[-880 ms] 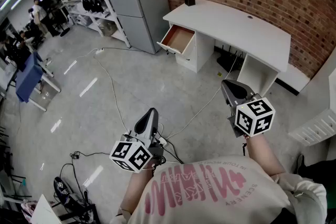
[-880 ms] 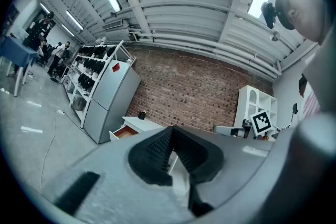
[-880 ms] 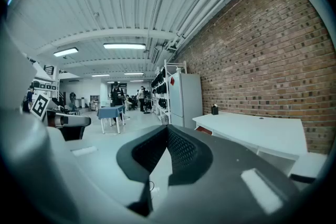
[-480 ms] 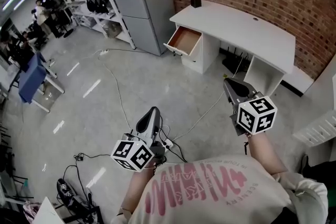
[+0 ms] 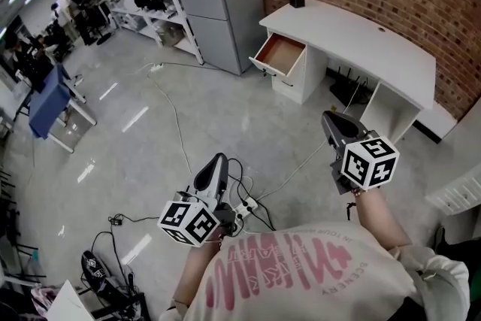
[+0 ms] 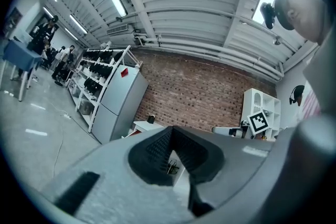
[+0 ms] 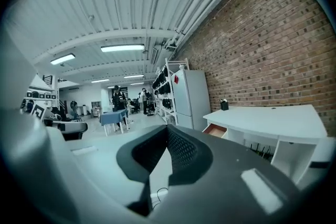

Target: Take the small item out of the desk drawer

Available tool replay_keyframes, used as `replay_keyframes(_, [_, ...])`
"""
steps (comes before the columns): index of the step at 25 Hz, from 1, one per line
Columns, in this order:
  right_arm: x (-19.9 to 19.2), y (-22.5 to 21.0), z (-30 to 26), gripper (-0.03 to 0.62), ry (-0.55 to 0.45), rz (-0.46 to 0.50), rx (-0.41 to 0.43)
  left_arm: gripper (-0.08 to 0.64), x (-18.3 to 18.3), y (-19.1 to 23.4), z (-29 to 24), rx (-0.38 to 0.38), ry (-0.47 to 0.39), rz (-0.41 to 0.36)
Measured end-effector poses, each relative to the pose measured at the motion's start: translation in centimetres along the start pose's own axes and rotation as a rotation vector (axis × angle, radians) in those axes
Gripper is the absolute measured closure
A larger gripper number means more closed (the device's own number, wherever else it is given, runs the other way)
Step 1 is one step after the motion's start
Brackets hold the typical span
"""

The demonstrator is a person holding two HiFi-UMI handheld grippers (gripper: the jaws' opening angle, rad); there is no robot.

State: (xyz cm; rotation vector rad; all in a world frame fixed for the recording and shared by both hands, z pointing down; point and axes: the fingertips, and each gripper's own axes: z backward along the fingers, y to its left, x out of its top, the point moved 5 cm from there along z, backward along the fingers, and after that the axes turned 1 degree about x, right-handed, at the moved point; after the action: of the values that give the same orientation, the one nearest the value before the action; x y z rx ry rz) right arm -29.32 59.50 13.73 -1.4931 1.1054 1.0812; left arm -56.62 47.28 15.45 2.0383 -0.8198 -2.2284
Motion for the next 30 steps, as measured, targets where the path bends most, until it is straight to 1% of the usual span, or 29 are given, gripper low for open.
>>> replay_keyframes(3, [-0.8,1.1,-1.4,0.580,0.031,0.024,0.008,0.554,-0.3,1.4,0.9,0.028,0.004,0.001])
replay_keyframes(6, [-1.3,1.4,-2.5,0.580,0.054,0.017,0.020,0.554,-0.7,2.3,1.0,0.053,-0.001,0.007])
replay_keyframes(9, [-1.7,0.5,-3.6,0.580,0.075,-0.001,0.026,0.554,-0.8,2.5,0.0,0.054,-0.012,0.025])
replay_keyframes(12, [-2.5,-0.6,-5.2,0.580,0.098,-0.033,0.044,0.554,-1.2,2.6,-1.0,0.050,-0.005,0.028])
replay_keyframes(14, [-2.7,-1.2,-7.0,0.580,0.102,-0.042,0.068,0.554,-1.6,3.3,-1.9,0.064,0.010,0.017])
replay_keyframes(16, [-2.5,-1.6,-9.2,0.580,0.107,-0.027,0.099,0.554,-1.9,4.3,-3.0,0.093,0.027,0.007])
replay_keyframes(18, [-1.9,-2.5,-11.5,0.580,0.112,-0.002,0.124,0.554,-1.8,5.0,-4.9,0.113,0.033,0.001])
replay_keyframes(21, [-0.4,-4.7,-14.7,0.580,0.113,0.018,0.148,0.554,-1.5,5.6,-8.4,0.124,0.023,0.002])
replay_keyframes(30, [4.3,-12.6,-22.3,0.580,0.059,0.050,0.217,0.554,0.0,7.1,-19.7,0.156,-0.035,0.002])
